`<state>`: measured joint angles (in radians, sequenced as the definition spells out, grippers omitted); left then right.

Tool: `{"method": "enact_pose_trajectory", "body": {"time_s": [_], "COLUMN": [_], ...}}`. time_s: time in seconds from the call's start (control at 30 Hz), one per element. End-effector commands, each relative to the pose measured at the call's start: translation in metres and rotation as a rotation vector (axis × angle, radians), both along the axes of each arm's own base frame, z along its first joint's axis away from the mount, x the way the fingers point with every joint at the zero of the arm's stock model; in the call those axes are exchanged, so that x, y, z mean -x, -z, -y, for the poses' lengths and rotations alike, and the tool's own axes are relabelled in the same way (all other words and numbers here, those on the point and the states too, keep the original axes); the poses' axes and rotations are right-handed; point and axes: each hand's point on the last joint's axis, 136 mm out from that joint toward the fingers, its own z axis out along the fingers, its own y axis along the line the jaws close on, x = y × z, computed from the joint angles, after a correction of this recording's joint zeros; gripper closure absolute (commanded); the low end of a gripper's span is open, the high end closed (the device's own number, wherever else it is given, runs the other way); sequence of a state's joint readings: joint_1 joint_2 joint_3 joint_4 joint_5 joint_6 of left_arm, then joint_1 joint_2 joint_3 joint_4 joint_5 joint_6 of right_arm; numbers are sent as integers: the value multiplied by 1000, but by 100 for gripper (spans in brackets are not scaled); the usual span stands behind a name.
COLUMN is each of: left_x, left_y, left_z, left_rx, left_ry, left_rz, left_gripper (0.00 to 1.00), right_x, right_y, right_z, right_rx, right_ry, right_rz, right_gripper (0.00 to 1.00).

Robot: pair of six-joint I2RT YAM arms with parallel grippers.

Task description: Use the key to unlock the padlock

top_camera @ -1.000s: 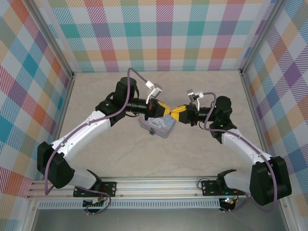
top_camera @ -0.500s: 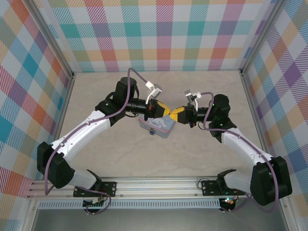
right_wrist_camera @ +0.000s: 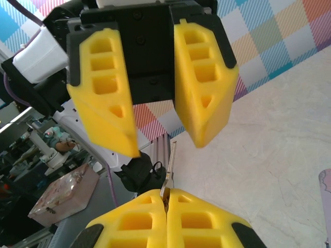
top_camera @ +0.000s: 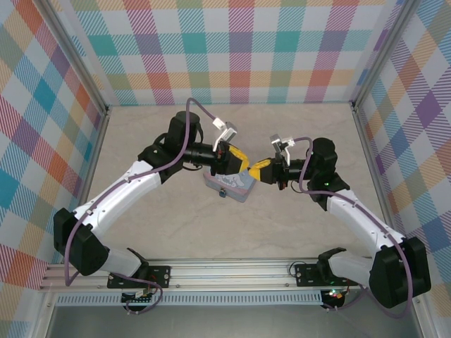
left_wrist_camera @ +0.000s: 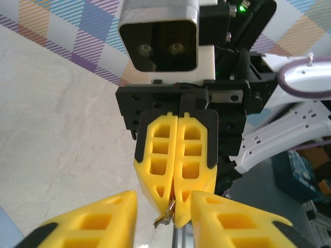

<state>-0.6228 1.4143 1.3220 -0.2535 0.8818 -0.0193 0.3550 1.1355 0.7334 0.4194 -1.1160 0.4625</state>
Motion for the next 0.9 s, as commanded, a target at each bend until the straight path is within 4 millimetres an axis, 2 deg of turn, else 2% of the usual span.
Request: {"method": "enact_pose_trajectory", "body": {"time_s": [0.0, 0.17, 0.33, 0.53, 0.73, 0.87], "left_x": [-9, -23, -24, -17, -9, -9], "left_y": [-26, -33, -31, -32, -29, -28], "left_z": [-9, -32, -47, -38, -20, -16], "left_rx": [40, 58, 90, 228, 281, 280], "left_ry": [-64, -206, -258, -227, -194, -194], "left_rz": [71, 95, 62, -34, -63, -72], "left_gripper": [58, 34, 25, 22, 17, 16], "right_x": [-2, -8, -10, -6, 0, 0], "right_y": [-4, -1, -4, -22, -30, -33], "right_z": [1, 3, 4, 0, -15, -17], "right_rx": [-1, -13, -52, -139, -164, -175], "right_ry": [27, 88, 100, 76, 32, 30], "right_rz": [30, 25, 25, 72, 85, 89], "right_gripper": [99, 99, 99, 98, 98, 97]}}
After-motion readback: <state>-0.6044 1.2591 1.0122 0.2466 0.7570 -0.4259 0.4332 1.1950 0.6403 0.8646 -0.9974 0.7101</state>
